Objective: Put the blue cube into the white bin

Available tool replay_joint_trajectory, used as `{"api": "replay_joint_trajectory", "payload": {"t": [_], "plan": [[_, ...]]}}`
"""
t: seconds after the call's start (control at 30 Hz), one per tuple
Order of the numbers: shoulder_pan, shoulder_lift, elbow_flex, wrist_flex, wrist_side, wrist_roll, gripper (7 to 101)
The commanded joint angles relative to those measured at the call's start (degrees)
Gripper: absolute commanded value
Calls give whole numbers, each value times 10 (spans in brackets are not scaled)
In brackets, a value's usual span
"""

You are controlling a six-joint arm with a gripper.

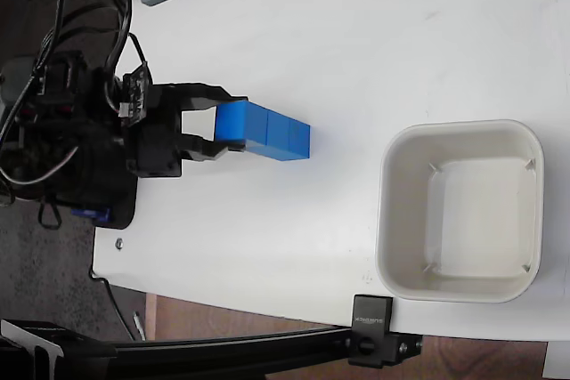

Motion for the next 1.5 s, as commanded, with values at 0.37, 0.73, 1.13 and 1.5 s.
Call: {"api": "replay_joint_trajectory", "payload": {"t": [0.37,0.73,1.13,1.5], "plan": [[-12,42,-19,1,25,7,468],[33,-69,-181,28,-40,-41,446],[126,-357,-476,35,-114,-98,435],[162,-571,-766,90,-120,-126,435]]}}
